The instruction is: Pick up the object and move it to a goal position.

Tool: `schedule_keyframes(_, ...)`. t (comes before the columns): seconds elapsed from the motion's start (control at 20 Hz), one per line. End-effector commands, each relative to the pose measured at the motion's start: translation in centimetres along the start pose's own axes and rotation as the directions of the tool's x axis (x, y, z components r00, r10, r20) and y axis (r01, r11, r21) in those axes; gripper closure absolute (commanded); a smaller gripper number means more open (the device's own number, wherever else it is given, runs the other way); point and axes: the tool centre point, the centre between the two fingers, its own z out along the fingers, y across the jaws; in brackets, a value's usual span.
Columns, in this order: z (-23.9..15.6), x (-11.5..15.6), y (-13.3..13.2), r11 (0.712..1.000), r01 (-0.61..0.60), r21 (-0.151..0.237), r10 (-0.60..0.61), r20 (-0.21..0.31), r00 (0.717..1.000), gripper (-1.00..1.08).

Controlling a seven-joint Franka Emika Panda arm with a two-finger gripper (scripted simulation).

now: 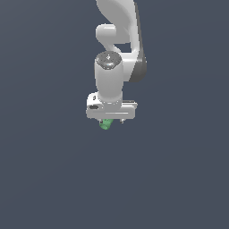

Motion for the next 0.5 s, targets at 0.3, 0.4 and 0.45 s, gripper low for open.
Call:
schedule_keyframes(0.3, 2.8, -2.9, 1.3, 0.990, -0.142, -0.001, 0.142, 0.004, 0.990, -0.92)
schedule_keyframes(0.4, 3.7, -4.0, 1.8, 0.981, -0.192, -0.002, 0.192, 0.005, 0.981, -0.92)
schedule_keyframes(0.45, 4.1, -4.6, 2.0, 0.976, -0.216, -0.003, 0.216, 0.005, 0.976, -0.92)
